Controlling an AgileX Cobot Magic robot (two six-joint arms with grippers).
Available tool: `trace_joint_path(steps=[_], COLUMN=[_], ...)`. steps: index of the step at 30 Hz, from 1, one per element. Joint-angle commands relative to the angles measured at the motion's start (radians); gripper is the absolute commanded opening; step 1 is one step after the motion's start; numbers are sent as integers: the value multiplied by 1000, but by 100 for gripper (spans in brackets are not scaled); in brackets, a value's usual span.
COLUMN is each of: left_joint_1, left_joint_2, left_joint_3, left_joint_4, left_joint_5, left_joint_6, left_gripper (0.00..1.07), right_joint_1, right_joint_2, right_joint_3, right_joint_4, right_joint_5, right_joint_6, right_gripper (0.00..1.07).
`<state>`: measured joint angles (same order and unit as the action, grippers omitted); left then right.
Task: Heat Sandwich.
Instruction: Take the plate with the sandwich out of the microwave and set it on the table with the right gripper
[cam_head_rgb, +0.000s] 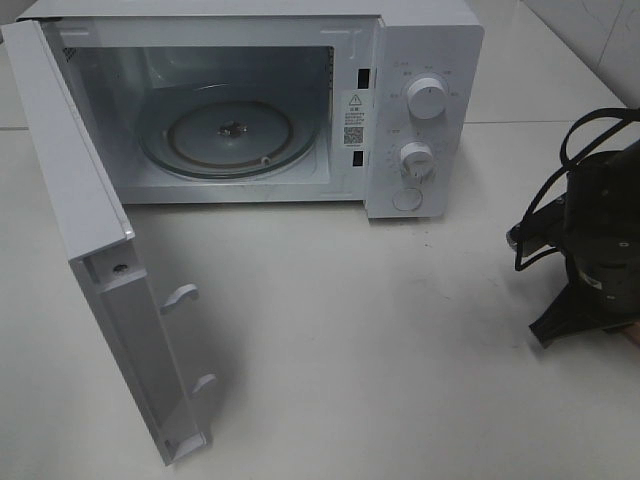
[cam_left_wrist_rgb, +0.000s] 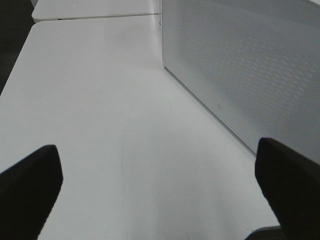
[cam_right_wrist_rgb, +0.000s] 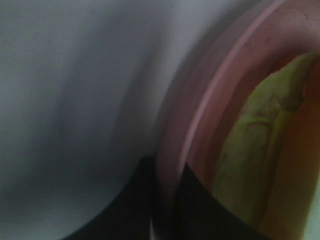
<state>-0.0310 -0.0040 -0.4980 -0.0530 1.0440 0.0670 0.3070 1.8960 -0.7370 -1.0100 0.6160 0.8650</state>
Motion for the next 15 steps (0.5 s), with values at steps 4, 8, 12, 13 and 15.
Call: trace_joint_path(steps=[4, 8, 12, 13, 15], left_joint_1=[4, 4, 4, 4, 4], left_joint_2=[-26, -26, -26, -26, -26], left_joint_3=[3, 3, 3, 3, 3], left_joint_4=[-1, -1, -1, -1, -1], left_joint_5=[-16, -16, -16, -16, -16], left_joint_6=[-4, -4, -4, -4, -4], left_gripper=[101, 101, 101, 101, 101], right_joint_1=[-5, -5, -5, -5, -5], right_joint_2=[8, 8, -7, -15, -23], right_joint_3=[-1, -1, -1, -1, -1], right_joint_4=[-17, -16, -9, -7, -5], right_joint_5=[-2, 0, 5, 6, 9], right_joint_6=[25, 28, 28, 28, 28], right_gripper=[7, 10, 18, 22, 26])
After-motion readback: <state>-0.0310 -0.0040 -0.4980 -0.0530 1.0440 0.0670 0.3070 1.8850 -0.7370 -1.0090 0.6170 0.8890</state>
